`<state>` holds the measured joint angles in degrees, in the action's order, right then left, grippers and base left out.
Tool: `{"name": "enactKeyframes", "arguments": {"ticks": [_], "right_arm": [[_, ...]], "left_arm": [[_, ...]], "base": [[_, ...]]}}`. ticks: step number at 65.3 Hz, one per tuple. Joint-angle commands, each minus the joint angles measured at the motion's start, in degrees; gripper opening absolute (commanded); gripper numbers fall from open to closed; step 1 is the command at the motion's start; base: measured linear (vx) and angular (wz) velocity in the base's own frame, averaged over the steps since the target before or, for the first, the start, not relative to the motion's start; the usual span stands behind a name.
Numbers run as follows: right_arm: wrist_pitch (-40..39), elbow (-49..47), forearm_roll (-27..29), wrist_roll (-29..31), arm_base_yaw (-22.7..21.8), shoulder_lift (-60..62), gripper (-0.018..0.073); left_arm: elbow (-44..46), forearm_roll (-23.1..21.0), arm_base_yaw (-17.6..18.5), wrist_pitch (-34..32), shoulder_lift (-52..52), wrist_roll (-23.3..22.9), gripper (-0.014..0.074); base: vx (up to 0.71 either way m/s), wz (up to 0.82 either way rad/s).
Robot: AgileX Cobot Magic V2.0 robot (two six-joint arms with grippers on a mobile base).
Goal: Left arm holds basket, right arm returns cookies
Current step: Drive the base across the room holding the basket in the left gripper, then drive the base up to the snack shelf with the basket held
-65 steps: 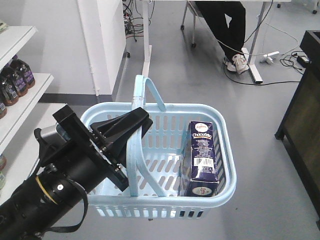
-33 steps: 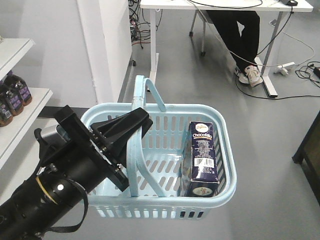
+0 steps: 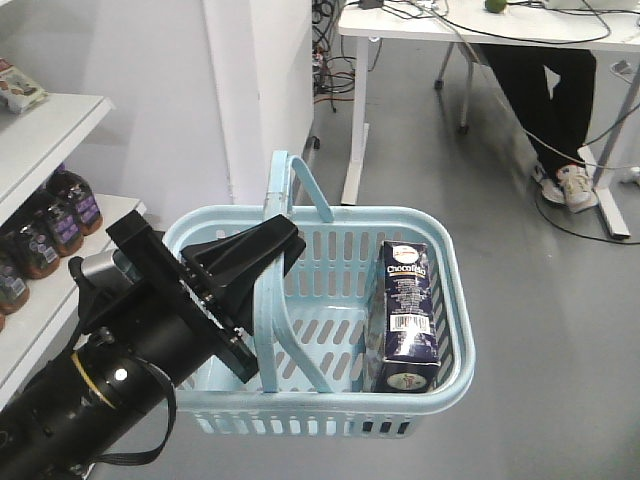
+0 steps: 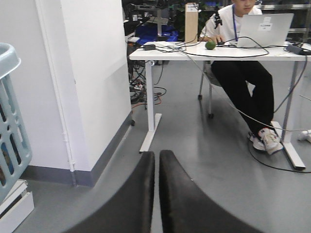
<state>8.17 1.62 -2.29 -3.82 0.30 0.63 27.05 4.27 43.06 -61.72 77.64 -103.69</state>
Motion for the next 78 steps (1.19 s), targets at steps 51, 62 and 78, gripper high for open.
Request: {"name": "enactKeyframes", "arguments": {"ticks": [51, 62, 78], "right_arm": [[-4.4, 1.0, -0.2, 0.5, -0.3, 0.5, -0.0006], [-4.4, 1.0, -0.2, 0.5, -0.3, 0.5, -0.0006], [-4.4, 1.0, -0.2, 0.5, -0.3, 0.5, -0.0006]], "left_arm": [[1.7, -0.8, 0.3, -7.8, -2.0, 0.0, 0.0], [1.7, -0.8, 0.3, -7.8, -2.0, 0.0, 0.0], [1.7, -0.8, 0.3, -7.8, -2.0, 0.0, 0.0]], "base": [[0.15, 0.5], [0.09, 0.43], [0.07, 0.34]]}}
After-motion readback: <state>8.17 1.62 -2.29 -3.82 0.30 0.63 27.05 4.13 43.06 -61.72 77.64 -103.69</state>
